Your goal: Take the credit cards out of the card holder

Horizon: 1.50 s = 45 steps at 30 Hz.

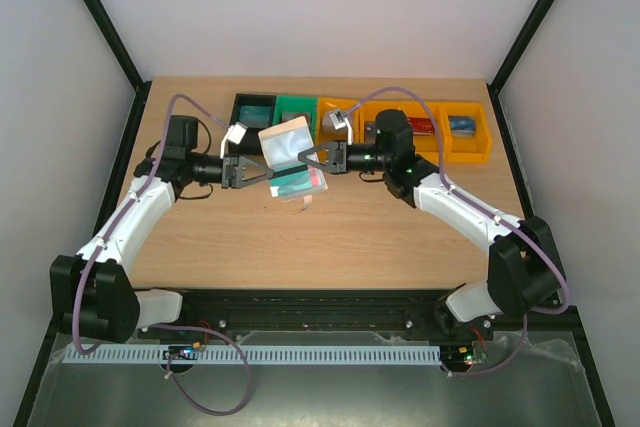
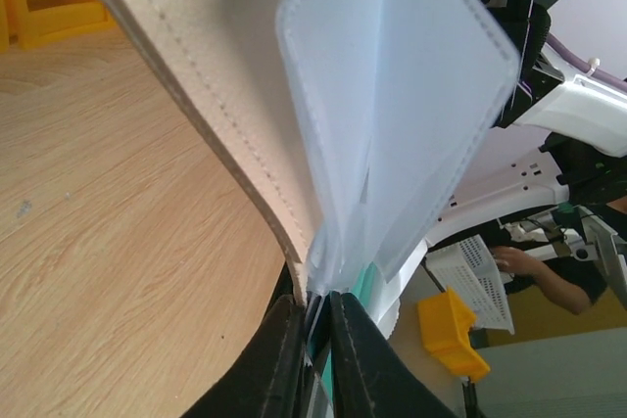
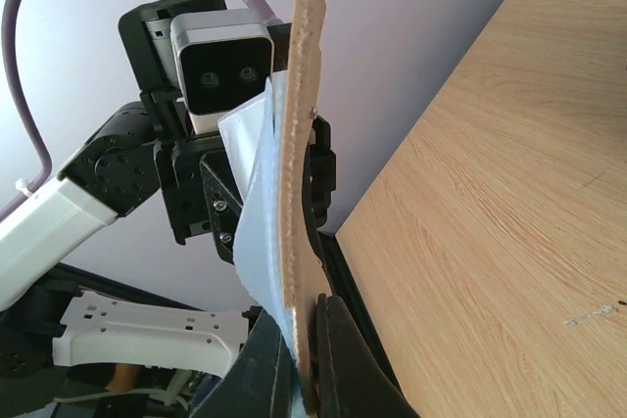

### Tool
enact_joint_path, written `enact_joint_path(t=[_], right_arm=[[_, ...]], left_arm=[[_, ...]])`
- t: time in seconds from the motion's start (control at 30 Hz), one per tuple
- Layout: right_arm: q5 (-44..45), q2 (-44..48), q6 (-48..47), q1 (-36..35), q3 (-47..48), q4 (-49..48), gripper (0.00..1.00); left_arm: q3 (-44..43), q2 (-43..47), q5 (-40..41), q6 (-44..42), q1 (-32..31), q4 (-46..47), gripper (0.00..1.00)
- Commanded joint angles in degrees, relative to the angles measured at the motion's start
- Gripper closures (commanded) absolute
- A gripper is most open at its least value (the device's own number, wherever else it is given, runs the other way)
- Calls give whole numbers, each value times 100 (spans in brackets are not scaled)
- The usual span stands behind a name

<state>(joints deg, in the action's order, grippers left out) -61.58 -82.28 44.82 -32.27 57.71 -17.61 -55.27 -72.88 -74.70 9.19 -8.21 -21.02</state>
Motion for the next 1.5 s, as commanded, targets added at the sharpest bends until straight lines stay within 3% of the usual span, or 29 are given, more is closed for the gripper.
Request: enact_joint_path(t=[0.0, 0.1, 0.63, 0.93, 1.13, 1.23, 1.33, 1.47], right_arm=[[32, -18, -25, -25, 262, -91, 98], [8, 4, -87, -18, 272, -69, 98], [-77, 335, -209, 528, 115, 159, 98], [-82, 106, 257, 299, 12, -478, 98], [-79, 20, 368, 177, 76, -638, 98], [-81, 3, 370, 146, 82, -647, 98], [-82, -23, 385, 105, 79, -673, 98], [-77, -35, 375, 72, 71, -675, 98]], left_arm=[[-44, 79, -232, -34, -91, -42, 92], [-44, 86, -281, -172, -87, -167, 98], [108, 149, -323, -306, 114, -234, 98], [53, 101, -269, -307, -105, -241, 98], [165, 99, -295, -120, -132, 2, 73], [191, 90, -300, -76, -160, 71, 66], [193, 81, -322, 23, -176, 155, 69], [192, 78, -313, 46, -189, 180, 84]])
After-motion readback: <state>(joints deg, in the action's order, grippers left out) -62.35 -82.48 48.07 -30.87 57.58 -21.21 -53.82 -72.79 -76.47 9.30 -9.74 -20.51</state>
